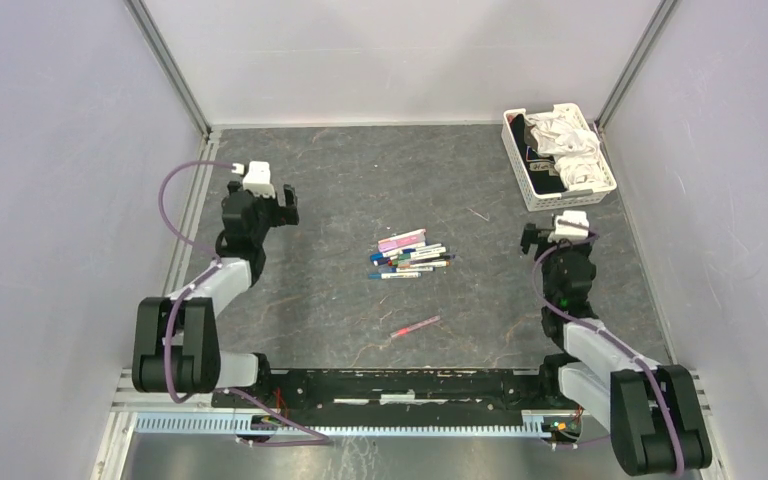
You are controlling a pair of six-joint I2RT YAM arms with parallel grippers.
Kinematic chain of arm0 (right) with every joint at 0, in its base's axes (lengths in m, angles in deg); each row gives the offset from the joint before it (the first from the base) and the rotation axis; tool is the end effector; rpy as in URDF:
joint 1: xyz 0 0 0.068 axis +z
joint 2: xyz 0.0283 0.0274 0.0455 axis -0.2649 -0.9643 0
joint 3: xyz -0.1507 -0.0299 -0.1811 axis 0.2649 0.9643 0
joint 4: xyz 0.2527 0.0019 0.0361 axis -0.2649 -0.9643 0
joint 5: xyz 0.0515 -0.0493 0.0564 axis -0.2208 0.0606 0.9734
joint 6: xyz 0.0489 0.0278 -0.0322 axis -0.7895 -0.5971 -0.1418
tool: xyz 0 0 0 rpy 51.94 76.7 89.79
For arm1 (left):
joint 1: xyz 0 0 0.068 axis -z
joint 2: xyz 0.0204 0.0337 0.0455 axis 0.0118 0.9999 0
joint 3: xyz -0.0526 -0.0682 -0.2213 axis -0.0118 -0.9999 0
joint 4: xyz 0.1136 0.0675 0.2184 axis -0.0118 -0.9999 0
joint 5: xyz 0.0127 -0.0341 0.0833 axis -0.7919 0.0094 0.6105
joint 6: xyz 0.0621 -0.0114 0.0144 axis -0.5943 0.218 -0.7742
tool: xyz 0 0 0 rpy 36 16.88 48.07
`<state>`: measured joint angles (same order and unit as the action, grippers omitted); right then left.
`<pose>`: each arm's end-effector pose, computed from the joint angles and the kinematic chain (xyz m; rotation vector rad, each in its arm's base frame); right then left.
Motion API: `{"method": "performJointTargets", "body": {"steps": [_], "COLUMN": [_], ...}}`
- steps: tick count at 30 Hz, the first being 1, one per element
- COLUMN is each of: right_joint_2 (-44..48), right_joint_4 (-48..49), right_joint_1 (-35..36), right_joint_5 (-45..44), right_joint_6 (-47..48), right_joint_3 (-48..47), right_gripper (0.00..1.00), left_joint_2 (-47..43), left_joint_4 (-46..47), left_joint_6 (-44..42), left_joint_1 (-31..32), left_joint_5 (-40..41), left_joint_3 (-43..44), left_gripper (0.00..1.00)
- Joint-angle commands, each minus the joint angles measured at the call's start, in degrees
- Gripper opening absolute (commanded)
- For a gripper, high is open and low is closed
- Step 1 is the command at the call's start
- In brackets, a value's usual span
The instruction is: Open the pen caps
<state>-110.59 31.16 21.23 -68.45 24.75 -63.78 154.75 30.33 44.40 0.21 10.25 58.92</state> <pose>0.2143 0.0074 0.1481 0.0908 1.6126 -0.2068 0.2994 -0.0063 0.1731 0.0849 1.7978 -0.0041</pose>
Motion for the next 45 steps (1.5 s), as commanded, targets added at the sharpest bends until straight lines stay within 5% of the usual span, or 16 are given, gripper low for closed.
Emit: {"method": "performJointTargets", "body": {"steps": [1, 6, 9, 11, 15, 24, 45], "right_joint_2": [1.8, -2.7, -10.2, -13.3, -18.6, -40.7, -61.3], "right_joint_4": [-18.4, -17.7, -33.5, -35.1, -33.6, -46.8, -53.8], "right_joint_1": [0.0, 0.9, 10.0, 13.3, 15.6, 22.6, 26.6], "right_joint_5": [14.9, 33.4, 23.8, 21.6, 25.6, 30.2, 32.2], "right_joint_6": [-13.9, -12.7, 0.2, 2.9, 4.2, 12.9, 18.5], "right_joint_3": [-12.5, -17.6, -28.7, -32.4, -37.0, -56.8, -73.1], "right_gripper": [0.98, 0.98, 0.98, 0.98, 0.96, 0.76, 0.63], "left_joint_2": [-3.8, -3.6, -2.4, -1.5, -0.2, 0.2, -0.7], "left_joint_4": [-24.7, -39.8, -46.2, -48.9, -52.2, -55.5, -63.2], "left_joint_6": [-0.2, -2.9, -4.7, -5.6, -6.0, -6.0, -10.5], "left_joint_1": [-0.8, -0.8, -0.8, -1.6, -2.5, -2.4, -2.4], "left_joint_5": [-7.9, -14.0, -17.2, -18.7, -19.6, -22.8, -28.1], "left_joint_3": [9.7, 18.6, 23.0, 25.0, 27.9, 30.1, 33.6], "left_gripper": [1.00, 1.00, 1.00, 1.00, 1.00, 1.00, 1.00]}}
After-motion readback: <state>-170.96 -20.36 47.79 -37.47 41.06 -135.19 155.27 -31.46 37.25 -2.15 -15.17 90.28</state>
